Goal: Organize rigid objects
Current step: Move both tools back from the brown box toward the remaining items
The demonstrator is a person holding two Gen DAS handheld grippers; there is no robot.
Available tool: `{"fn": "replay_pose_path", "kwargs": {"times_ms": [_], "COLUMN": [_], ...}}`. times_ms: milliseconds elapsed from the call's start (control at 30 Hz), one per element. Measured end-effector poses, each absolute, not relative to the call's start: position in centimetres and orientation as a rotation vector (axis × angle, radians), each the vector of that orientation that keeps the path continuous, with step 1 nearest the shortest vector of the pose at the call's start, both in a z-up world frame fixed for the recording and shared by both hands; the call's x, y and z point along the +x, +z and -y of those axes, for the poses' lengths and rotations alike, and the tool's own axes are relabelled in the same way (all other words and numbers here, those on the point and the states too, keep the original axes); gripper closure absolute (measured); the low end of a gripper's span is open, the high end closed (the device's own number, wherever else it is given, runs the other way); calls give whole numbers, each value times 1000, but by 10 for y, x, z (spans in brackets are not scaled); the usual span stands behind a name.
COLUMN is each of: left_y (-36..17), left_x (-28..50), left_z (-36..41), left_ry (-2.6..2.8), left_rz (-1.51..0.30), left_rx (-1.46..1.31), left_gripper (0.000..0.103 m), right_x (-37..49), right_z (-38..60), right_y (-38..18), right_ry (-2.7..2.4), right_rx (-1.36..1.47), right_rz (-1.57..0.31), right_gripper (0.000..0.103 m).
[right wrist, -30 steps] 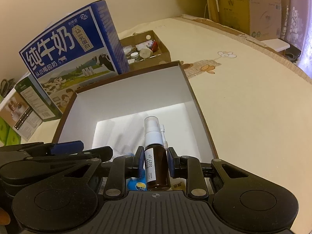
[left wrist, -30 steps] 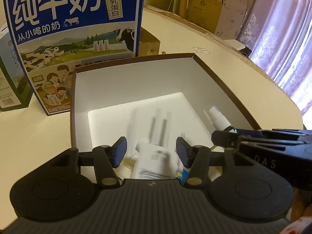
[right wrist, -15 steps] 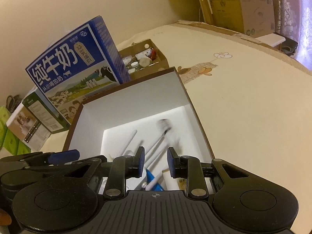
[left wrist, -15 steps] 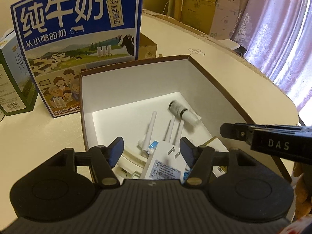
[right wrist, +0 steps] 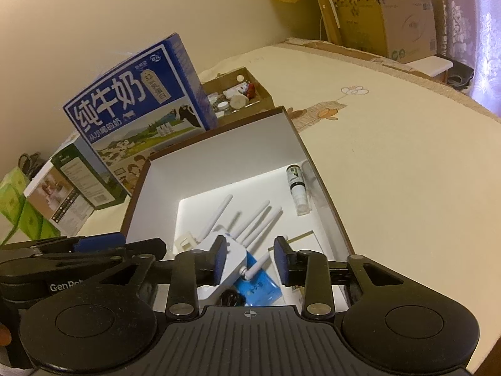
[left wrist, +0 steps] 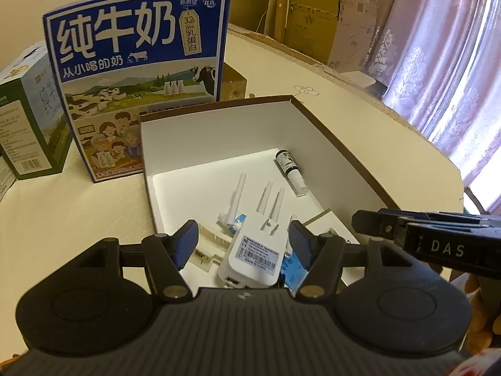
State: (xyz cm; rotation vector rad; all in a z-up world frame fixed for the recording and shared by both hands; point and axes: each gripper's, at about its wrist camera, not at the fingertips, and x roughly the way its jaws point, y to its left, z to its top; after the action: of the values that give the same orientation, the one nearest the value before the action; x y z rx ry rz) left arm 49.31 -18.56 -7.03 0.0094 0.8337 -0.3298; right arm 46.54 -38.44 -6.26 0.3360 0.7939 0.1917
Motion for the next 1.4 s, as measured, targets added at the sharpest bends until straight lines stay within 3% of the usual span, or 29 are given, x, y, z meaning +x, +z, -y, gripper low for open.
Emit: {"fn": "replay_pose_path", "kwargs": {"times_ms": [333,533,1400], "left_y": [-53,-40,-26], "left_x": [459,431,280], "left_z": [163,140,-3], "left_ry": [-324,-313,-49], "left_rz": [-818,-788,-743], "left_rx": [-39,-60,-201], "left_gripper": [43,42,41], "right_x": [434,414,322], "right_z": [367,351,257], "right_y": [-46,-35,-31], "right_ry": [191,201,414], "right_rx": [343,333,288], "right_rz": [-776,-761,-769], "right_gripper": [47,40,37]}}
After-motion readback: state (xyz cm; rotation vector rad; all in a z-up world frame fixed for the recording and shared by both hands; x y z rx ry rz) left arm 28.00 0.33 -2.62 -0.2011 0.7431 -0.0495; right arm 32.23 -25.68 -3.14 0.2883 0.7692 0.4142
